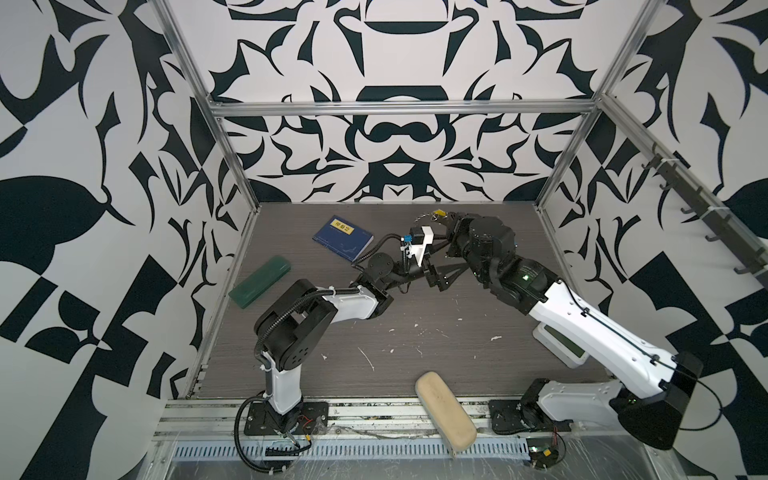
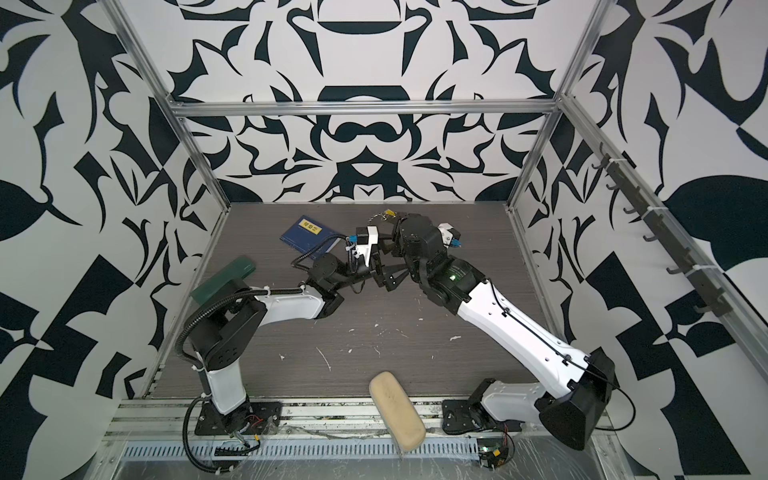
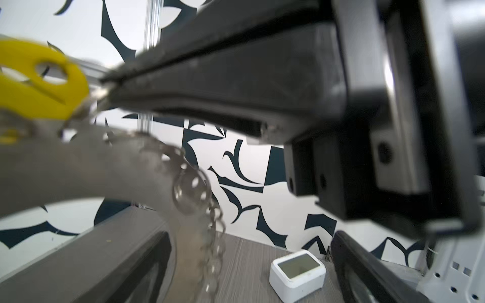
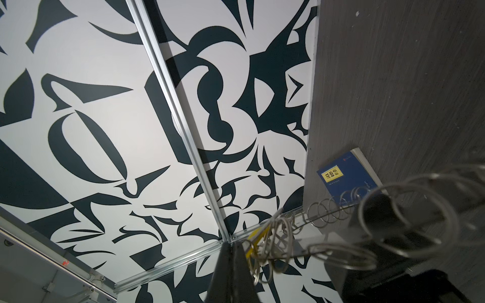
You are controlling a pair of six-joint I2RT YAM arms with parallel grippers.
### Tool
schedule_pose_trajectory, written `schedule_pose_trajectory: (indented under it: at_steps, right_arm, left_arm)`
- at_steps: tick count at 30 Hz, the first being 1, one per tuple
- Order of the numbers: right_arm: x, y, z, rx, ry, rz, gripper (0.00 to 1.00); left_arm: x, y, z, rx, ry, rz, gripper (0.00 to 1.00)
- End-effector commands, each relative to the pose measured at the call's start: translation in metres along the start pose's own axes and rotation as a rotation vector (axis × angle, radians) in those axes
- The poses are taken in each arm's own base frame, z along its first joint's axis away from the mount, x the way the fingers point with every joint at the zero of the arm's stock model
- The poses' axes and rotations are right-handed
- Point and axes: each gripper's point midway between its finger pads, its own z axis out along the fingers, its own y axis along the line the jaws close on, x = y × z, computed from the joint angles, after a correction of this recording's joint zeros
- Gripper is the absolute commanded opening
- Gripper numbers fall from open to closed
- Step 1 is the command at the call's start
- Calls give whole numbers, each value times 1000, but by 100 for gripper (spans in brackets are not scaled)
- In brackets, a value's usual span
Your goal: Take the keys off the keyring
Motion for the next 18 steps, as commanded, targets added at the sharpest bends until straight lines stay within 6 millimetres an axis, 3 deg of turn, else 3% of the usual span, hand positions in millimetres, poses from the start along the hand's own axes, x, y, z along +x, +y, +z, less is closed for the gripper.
schedule_pose_trajectory:
  at_steps: [1,11,18]
  right_arm:
    - [8,37,-10,-107,40,89,0]
    - [17,34,-2,-101,68,121,0]
    - [22,31,1,-94,88,152,0]
  left_arm:
    - [-9,2,6,0,-38,33,99]
    - [-16,-10,16,84,-39,-12,100]
    - [-20,-4,21,61,-55,3,100]
